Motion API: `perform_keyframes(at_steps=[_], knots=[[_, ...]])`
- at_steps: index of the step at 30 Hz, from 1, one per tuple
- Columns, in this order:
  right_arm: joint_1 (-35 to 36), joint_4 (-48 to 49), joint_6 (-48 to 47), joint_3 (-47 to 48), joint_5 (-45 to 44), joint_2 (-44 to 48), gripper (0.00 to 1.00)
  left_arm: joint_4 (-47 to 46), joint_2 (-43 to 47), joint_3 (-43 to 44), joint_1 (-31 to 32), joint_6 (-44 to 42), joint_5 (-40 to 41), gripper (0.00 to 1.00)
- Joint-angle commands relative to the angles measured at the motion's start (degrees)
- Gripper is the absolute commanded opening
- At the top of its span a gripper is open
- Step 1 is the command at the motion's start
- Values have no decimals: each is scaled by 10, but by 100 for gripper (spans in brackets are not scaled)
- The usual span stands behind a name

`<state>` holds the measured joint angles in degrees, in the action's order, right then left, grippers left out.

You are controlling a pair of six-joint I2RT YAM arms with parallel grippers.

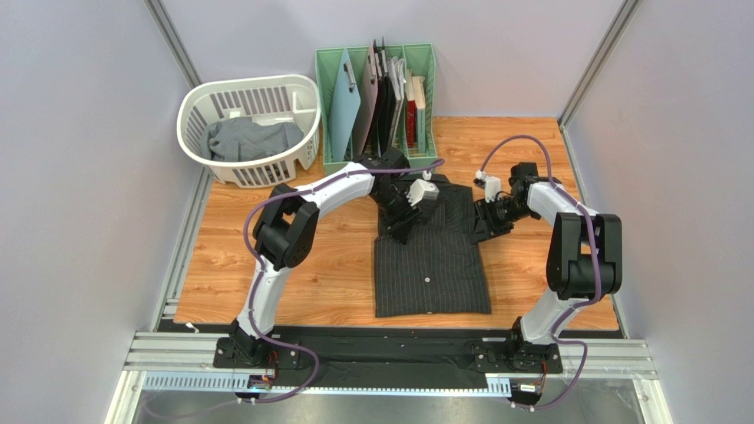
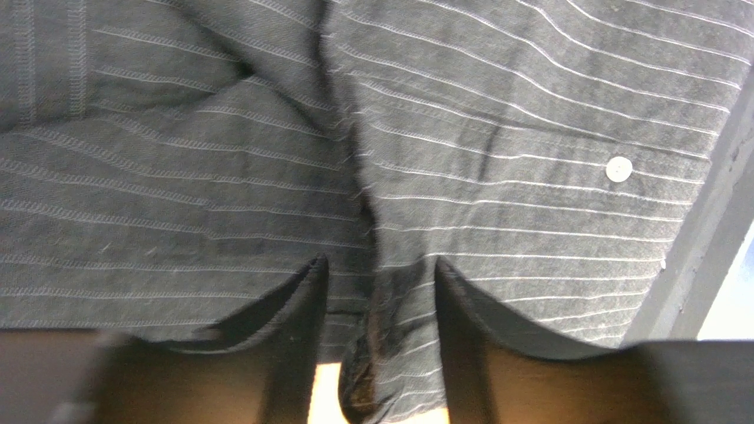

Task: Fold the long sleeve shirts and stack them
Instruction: Fold the shirt

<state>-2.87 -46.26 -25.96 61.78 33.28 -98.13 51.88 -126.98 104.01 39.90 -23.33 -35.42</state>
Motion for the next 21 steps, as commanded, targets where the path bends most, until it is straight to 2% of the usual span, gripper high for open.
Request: perform_keyframes(at_steps=[1,5,8,14,17,21], knots=[[-2,-14,-7,20,-51,39,44,-44,79,-36,-31,43,-4,64],[5,-28,5,21,-30,72,48,-49,75,-11,-31,62,13,65],[44,-30,13,16,-30,47,45,-38,32,27,-28,64,25,61],[61,0,41,10,-36,-27,43,10,-53,66,-30,60,67,42],[70,3,50,14,-25,-60,43,39,-59,52,-45,63,69,31],[98,14,66,13,-12,-67,43,40,-33,1,-64,51,90,25]])
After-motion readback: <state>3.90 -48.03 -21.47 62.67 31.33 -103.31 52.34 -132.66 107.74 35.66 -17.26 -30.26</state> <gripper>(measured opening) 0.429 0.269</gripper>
